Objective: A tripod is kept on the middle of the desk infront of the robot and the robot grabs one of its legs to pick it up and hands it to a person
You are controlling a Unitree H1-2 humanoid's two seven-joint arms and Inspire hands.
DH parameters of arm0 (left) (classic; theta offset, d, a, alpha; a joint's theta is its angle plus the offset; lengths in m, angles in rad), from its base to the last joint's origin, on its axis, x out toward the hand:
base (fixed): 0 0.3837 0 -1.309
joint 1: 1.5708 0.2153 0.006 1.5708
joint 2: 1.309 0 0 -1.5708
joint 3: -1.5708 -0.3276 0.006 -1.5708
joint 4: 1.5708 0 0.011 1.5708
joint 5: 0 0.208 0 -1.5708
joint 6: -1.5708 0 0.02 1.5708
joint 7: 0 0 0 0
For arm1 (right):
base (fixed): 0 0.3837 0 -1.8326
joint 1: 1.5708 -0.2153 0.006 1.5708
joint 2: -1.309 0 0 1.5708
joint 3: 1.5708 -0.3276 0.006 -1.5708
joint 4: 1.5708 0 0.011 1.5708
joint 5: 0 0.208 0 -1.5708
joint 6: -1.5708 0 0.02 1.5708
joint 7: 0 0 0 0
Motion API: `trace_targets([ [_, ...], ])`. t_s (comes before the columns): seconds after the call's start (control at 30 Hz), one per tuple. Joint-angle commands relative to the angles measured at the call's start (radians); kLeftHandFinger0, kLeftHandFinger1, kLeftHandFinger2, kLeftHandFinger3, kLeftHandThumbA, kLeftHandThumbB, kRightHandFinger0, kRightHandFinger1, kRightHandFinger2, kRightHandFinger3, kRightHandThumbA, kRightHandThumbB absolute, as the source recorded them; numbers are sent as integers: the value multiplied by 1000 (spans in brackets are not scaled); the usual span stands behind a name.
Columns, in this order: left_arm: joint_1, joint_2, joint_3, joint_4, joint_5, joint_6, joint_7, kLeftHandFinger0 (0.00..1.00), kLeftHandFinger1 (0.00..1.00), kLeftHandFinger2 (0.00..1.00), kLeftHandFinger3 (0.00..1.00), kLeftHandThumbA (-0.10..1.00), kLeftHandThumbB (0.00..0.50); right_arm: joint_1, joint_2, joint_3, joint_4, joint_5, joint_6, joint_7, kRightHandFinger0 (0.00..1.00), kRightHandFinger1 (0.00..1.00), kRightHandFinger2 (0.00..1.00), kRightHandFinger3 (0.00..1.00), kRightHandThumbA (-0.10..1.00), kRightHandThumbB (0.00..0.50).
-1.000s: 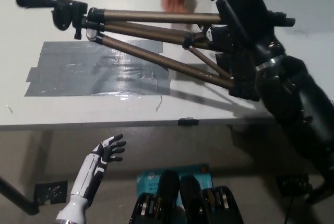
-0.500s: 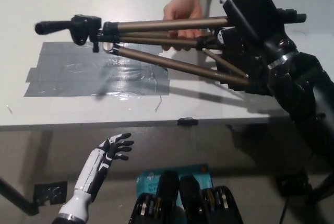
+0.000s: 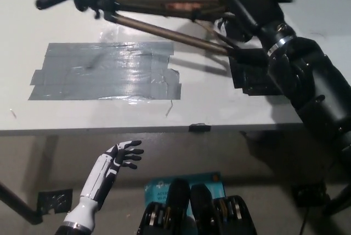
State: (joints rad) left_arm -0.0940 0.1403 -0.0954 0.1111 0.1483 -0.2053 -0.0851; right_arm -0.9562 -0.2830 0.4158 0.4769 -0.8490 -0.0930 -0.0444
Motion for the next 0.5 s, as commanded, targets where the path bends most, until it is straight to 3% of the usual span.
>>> trace_targets([
  [0.0,-33,21,-8,-34,0,-7,-24,609,658,675,750,1000,52,-88,-50,-47,-243,327,223,536,1000,1000,1000,1000,789,500],
  [0.07,-44,27,-8,-30,0,-6,-28,617,666,688,770,1000,61,-99,-74,-70,-335,428,279,613,1000,1000,1000,1000,881,500],
  [0.1,-45,27,-8,-29,0,-6,-28,617,666,688,772,1000,60,-99,-75,-73,-341,433,284,619,1000,1000,1000,1000,882,500],
  [0.17,-42,27,-10,-29,-3,0,-32,620,674,702,794,1000,73,-102,-87,-135,-464,586,357,647,1000,1000,1000,1000,864,500],
  [0.37,-45,20,-12,-22,11,-8,-18,597,658,694,799,1000,55,-136,-140,-211,-735,680,433,629,1000,1000,1000,1000,998,500],
  [0.47,-48,16,-14,-25,13,-1,-16,595,659,694,797,1000,62,-117,-189,-260,-904,719,476,612,1000,1000,1000,1000,994,500],
])
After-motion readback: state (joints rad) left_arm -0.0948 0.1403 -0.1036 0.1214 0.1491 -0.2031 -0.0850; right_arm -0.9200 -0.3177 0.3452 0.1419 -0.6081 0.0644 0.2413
